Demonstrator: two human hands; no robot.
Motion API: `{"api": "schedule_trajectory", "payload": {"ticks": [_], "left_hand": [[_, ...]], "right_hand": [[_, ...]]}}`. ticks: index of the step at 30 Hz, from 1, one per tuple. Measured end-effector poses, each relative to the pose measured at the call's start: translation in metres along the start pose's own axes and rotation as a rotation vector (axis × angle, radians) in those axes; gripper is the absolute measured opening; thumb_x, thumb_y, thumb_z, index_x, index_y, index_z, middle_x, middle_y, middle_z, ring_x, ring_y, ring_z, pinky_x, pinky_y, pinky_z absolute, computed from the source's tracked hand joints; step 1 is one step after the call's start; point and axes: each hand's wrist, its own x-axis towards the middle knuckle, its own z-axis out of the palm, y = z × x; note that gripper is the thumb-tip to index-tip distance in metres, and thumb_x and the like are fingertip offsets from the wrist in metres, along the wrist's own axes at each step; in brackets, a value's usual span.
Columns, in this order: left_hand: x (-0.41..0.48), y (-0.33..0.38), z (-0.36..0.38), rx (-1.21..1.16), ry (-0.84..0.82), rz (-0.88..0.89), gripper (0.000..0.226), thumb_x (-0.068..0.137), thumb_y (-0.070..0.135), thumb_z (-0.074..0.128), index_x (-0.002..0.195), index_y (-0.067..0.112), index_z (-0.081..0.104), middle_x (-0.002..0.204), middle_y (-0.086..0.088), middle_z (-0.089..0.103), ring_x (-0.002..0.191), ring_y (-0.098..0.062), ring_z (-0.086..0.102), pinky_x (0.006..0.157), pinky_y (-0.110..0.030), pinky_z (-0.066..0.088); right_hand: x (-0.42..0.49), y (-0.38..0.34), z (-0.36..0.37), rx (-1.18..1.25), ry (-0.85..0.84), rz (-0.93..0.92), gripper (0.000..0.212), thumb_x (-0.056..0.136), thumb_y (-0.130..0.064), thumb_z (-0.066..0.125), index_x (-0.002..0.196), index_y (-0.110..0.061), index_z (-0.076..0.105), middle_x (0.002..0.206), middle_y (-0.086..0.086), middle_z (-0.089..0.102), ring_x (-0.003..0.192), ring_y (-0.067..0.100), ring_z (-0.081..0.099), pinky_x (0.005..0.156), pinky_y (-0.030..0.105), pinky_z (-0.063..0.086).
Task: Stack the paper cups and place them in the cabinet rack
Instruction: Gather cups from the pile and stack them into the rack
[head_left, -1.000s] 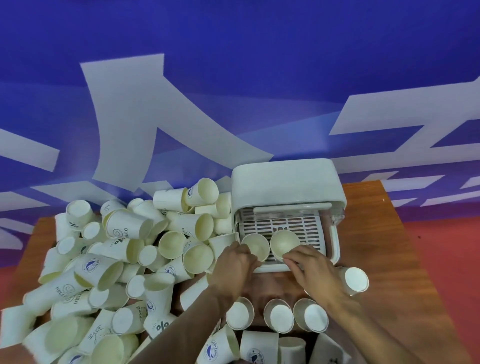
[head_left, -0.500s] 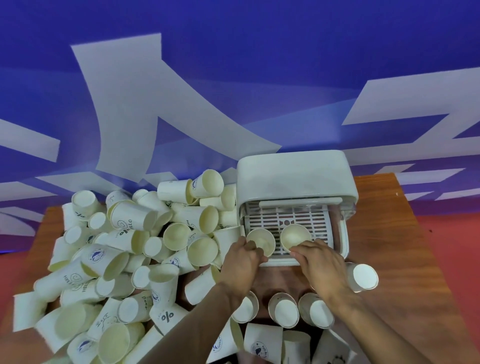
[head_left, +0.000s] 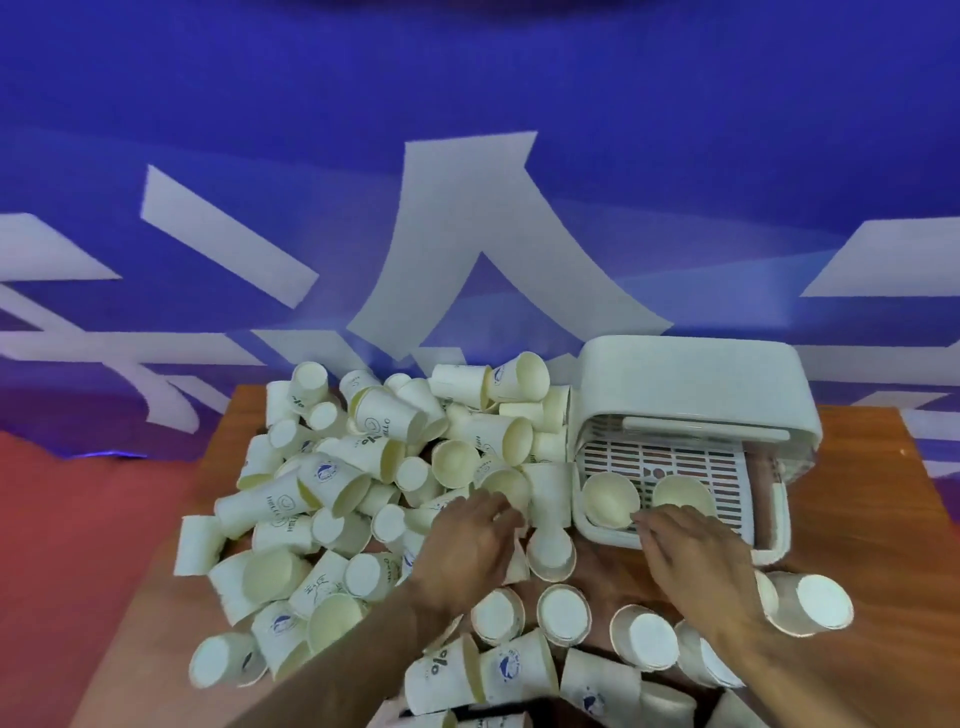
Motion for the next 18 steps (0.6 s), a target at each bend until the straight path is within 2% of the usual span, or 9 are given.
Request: {"api": "schedule_trajectory", "payload": {"ticks": [2, 4, 7, 10, 12, 14, 16, 18], "left_hand": [[-0.026, -0.027, -0.016, 0.034, 0.004, -0.051, 0.013, 0.083, 0.02, 0.055, 0.091, 0.021, 0.065, 0.083, 0.005, 0.057, 0.072, -0.017, 0.054, 0.053, -0.031, 0.044], [-0.051, -0.054, -0.03, 0.079, 0.005, -0.136, 0.012, 0.082, 0.021, 0.053, 0.085, 0.019, 0.065, 0.078, 0.004, 0.057, 0.066, -0.019, 0.055, 0.048, -0.031, 0.043], [-0.082, -0.092, -0.052, 0.118, 0.022, -0.304, 0.011, 0.08, 0.021, 0.057, 0.085, 0.021, 0.066, 0.078, 0.005, 0.059, 0.064, -0.019, 0.057, 0.046, -0.03, 0.044], [-0.1, -0.127, -0.068, 0.148, -0.013, -0.462, 0.01, 0.078, 0.026, 0.058, 0.083, 0.021, 0.066, 0.076, 0.005, 0.058, 0.065, -0.019, 0.058, 0.044, -0.031, 0.044], [-0.108, -0.149, -0.073, 0.163, -0.064, -0.513, 0.015, 0.074, 0.023, 0.064, 0.088, 0.02, 0.067, 0.081, 0.003, 0.061, 0.07, -0.021, 0.061, 0.043, -0.03, 0.045], [-0.11, -0.169, -0.074, 0.177, -0.146, -0.438, 0.036, 0.067, 0.011, 0.069, 0.102, 0.02, 0.066, 0.094, -0.001, 0.062, 0.077, -0.024, 0.062, 0.046, -0.033, 0.047], [-0.106, -0.185, -0.073, 0.246, -0.176, -0.201, 0.053, 0.064, 0.001, 0.067, 0.113, 0.017, 0.061, 0.111, -0.004, 0.059, 0.084, -0.024, 0.06, 0.051, -0.033, 0.047], [-0.095, -0.196, -0.073, 0.338, -0.17, 0.064, 0.043, 0.075, 0.005, 0.059, 0.117, 0.016, 0.058, 0.122, -0.006, 0.057, 0.087, -0.022, 0.057, 0.055, -0.032, 0.047]], "right_hand": [[0.007, -0.031, 0.008, 0.04, -0.043, -0.147, 0.022, 0.091, -0.029, 0.051, 0.09, -0.027, 0.073, 0.086, -0.015, 0.07, 0.075, 0.01, 0.064, 0.065, 0.026, 0.047], [0.019, -0.066, 0.021, 0.099, -0.109, -0.256, 0.011, 0.087, -0.023, 0.064, 0.09, -0.029, 0.073, 0.086, -0.018, 0.068, 0.075, 0.007, 0.063, 0.063, 0.024, 0.05], [0.041, -0.119, 0.039, 0.218, -0.158, -0.335, 0.016, 0.081, -0.014, 0.072, 0.09, -0.028, 0.073, 0.087, -0.018, 0.068, 0.077, 0.006, 0.063, 0.062, 0.024, 0.052], [0.074, -0.166, 0.056, 0.194, -0.164, -0.427, 0.017, 0.078, -0.013, 0.074, 0.088, -0.026, 0.073, 0.097, -0.015, 0.069, 0.082, 0.009, 0.064, 0.065, 0.027, 0.054], [0.102, -0.195, 0.066, 0.144, -0.149, -0.481, 0.021, 0.072, -0.013, 0.079, 0.089, -0.026, 0.075, 0.105, -0.011, 0.069, 0.089, 0.013, 0.065, 0.07, 0.03, 0.056], [0.132, -0.222, 0.074, 0.107, -0.155, -0.506, 0.026, 0.07, -0.013, 0.079, 0.094, -0.024, 0.076, 0.11, -0.008, 0.069, 0.096, 0.015, 0.065, 0.077, 0.032, 0.055], [0.161, -0.243, 0.081, 0.04, -0.175, -0.517, 0.032, 0.07, -0.013, 0.077, 0.1, -0.024, 0.075, 0.115, -0.007, 0.068, 0.102, 0.017, 0.063, 0.084, 0.035, 0.054], [0.187, -0.26, 0.087, -0.043, -0.21, -0.54, 0.039, 0.07, -0.011, 0.075, 0.106, -0.023, 0.072, 0.12, -0.005, 0.066, 0.103, 0.021, 0.061, 0.085, 0.037, 0.053]]}}
